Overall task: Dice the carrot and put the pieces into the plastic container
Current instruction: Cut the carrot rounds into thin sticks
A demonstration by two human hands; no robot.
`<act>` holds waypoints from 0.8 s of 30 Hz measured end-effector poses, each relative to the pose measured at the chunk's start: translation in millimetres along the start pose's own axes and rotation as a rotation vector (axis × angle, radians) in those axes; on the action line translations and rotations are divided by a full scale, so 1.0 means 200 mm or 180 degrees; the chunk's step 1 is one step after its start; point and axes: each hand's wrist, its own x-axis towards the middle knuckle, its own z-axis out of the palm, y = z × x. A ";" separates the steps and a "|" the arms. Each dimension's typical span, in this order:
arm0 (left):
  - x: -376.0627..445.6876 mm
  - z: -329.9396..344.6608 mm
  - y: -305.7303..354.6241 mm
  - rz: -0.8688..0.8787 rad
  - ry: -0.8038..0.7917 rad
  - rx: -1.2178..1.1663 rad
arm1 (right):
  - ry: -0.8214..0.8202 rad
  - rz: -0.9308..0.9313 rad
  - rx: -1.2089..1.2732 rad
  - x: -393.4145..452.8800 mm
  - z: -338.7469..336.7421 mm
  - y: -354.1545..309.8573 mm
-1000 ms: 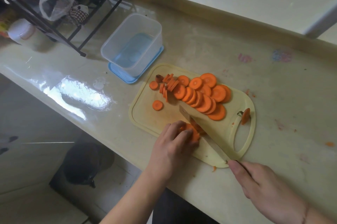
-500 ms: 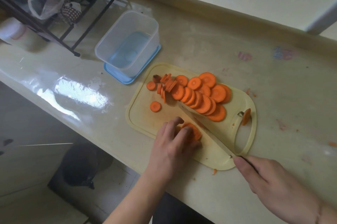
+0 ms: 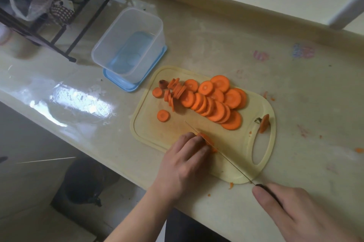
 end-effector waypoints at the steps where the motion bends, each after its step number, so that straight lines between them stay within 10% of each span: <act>1: 0.00 0.00 0.00 0.0001 -0.0008 0.0017 | -0.0017 0.0047 -0.0008 0.00 0.00 0.00; 24: 0.03 -0.01 0.01 0.0004 0.0115 -0.0036 | -0.0155 -0.0212 -0.0101 0.12 0.06 -0.06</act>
